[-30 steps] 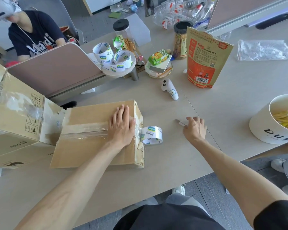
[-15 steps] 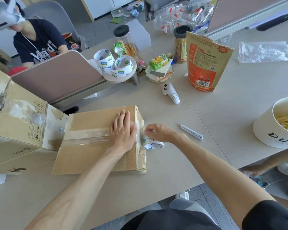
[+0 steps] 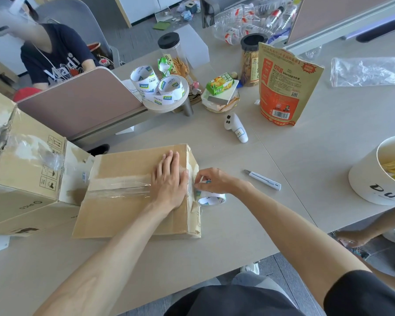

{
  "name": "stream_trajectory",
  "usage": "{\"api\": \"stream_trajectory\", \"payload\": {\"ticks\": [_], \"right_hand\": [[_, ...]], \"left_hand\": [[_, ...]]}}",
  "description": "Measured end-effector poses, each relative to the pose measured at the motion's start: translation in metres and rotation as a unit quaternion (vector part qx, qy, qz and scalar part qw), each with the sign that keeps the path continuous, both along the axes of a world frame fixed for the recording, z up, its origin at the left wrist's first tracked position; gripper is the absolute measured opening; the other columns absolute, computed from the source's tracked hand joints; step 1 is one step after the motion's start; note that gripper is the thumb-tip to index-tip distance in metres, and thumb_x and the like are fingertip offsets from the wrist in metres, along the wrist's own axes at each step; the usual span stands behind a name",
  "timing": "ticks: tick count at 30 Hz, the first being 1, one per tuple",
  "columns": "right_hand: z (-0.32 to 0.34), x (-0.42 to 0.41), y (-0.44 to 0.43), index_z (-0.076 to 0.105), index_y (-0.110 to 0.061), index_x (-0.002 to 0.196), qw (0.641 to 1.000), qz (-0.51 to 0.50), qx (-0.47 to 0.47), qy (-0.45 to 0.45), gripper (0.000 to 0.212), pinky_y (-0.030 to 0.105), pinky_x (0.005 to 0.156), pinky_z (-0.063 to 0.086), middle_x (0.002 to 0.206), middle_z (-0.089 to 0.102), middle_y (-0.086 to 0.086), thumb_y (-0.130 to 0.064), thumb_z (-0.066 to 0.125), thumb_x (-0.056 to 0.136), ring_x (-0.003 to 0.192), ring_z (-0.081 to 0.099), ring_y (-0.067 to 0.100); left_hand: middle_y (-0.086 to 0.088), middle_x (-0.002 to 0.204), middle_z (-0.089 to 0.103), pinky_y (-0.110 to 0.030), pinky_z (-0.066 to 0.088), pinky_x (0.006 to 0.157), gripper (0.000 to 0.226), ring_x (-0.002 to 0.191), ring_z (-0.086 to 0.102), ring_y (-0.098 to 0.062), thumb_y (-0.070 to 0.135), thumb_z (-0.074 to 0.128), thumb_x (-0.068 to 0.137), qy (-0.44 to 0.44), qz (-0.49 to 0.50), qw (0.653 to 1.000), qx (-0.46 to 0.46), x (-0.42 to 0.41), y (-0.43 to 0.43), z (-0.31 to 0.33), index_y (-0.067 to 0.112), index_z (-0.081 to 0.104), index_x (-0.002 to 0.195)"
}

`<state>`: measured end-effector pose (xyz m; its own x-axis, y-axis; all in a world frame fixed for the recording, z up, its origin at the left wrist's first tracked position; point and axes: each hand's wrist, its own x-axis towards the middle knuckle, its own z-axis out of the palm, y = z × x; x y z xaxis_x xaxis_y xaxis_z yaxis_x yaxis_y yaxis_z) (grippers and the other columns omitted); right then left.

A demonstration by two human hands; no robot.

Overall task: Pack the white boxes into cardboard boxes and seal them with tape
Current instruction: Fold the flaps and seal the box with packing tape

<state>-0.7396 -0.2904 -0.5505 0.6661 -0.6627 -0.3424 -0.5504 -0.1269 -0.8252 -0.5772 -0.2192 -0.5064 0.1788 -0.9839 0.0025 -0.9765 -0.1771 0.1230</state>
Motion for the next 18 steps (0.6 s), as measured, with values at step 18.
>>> {"api": "stream_trajectory", "payload": {"ticks": [18], "right_hand": [[-0.006, -0.034, 0.007, 0.061, -0.027, 0.08, 0.995, -0.103, -0.013, 0.007, 0.01, 0.021, 0.066, 0.041, 0.081, 0.062, -0.006, -0.021, 0.063, 0.088, 0.071, 0.054, 0.007]], "left_hand": [[-0.004, 0.161, -0.018, -0.042, -0.005, 0.12, 0.117, 0.148, -0.018, -0.022, 0.038, 0.068, 0.071, 0.021, 0.018, 0.988, 0.151, -0.01, -0.006, 0.02, 0.013, -0.012, 0.153]]}}
